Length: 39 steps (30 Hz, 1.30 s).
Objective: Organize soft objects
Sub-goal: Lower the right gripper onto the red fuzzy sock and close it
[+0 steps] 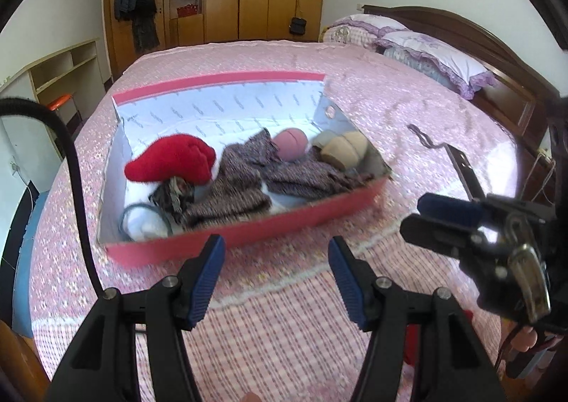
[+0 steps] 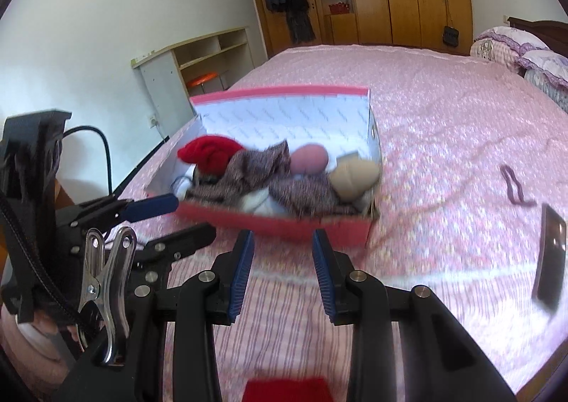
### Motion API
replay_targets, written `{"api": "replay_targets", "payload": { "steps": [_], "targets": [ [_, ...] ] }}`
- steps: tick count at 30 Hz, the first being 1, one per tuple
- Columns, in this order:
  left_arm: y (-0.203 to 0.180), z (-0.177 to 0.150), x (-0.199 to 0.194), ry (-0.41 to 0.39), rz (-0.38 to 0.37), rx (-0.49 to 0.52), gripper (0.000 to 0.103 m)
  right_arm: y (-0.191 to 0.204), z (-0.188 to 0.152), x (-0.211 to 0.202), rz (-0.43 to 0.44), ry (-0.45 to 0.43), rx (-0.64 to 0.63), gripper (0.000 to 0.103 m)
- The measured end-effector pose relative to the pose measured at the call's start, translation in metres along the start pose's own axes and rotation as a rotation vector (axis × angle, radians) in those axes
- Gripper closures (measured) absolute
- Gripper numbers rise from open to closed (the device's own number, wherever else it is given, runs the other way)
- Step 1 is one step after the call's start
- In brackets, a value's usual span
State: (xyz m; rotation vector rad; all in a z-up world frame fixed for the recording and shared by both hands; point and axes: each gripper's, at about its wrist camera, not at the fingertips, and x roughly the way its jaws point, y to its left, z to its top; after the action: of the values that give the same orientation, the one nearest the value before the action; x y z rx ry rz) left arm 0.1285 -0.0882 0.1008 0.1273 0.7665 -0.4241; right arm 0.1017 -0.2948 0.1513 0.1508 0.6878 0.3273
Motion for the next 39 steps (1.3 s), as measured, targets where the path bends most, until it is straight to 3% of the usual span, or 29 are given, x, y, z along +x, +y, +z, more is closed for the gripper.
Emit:
{"api": "replay_targets", "payload": {
  "steps": [25,34,39],
  "targets": [
    [-0.055,-0.067,-0.012,0.116,-0.161,0.040,0.039,-0.025,-0.103,-0.055,-0.093,0.109,0.149,0.068],
    [-0.066,-0.078,-0.002,0.188,-0.285,-0.017,0.039,-0.037,-0.117,-0.055,-0.050,0.133,0.257,0.068],
    [-0.070,-0.078,0.000,0.192,-0.292,-0.023,0.040,-0.041,-0.118,-0.060,-0.031,0.142,0.310,0.068]
  ]
}}
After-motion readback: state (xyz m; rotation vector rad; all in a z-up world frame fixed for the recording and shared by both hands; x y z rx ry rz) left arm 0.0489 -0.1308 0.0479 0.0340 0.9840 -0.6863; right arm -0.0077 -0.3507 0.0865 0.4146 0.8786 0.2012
